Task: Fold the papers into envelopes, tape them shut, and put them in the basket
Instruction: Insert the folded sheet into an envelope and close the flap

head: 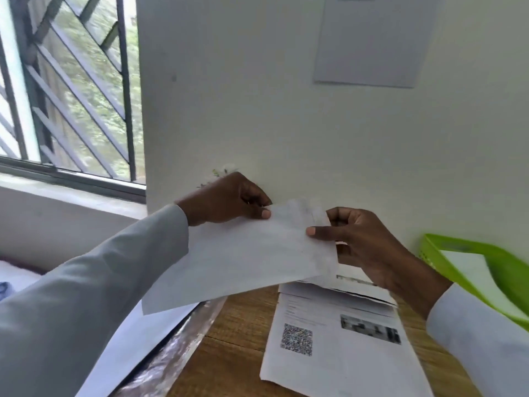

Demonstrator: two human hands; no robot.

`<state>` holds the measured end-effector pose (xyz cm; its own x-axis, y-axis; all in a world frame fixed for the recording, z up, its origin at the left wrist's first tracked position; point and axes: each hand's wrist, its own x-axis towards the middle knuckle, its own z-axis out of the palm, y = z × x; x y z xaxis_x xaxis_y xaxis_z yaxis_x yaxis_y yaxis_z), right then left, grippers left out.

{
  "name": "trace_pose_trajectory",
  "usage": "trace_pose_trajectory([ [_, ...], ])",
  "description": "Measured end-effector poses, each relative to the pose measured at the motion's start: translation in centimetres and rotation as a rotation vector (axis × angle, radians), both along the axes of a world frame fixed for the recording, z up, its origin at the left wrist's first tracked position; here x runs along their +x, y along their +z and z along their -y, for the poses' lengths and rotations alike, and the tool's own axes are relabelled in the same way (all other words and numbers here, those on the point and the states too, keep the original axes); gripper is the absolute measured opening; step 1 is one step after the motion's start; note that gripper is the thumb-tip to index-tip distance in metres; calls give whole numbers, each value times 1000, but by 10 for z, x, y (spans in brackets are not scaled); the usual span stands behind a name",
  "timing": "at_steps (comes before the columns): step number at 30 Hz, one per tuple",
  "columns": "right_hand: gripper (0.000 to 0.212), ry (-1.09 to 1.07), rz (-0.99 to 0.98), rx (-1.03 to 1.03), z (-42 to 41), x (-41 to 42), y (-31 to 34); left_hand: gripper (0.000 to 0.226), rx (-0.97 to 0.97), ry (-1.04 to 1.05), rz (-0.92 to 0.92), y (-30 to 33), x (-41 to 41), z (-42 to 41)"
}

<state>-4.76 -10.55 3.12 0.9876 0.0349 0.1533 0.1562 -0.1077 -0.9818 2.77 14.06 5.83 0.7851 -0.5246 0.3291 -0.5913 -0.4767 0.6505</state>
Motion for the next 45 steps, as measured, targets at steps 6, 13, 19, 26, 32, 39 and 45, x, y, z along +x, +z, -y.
trace_pose_trajectory([
  [6, 25, -172, 22, 50, 44, -10, -23, 13, 53, -135, 53, -8, 17, 67],
  [13, 25, -305, 56, 18, 77, -14, -45, 15, 85, -202, 91, -33, 31, 114],
  [19, 27, -363, 20, 67, 84, -4, -62, 17, 29, -189, 53, -49, 37, 125],
  [26, 35, -166, -159, 106, 85, -3, -67, 16, -22, -228, -20, -65, 43, 128],
  [32, 32, -228, -227, 272, 91, -2, -67, 58, 89, -126, 238, -72, 23, 127],
  [39, 37, -122, -276, 468, 101, 0, -62, 122, 490, -117, 599, -86, -4, 110],
  [45, 37, -88, -225, 497, 95, 1, -62, 118, 496, -40, 697, -93, -6, 105],
])
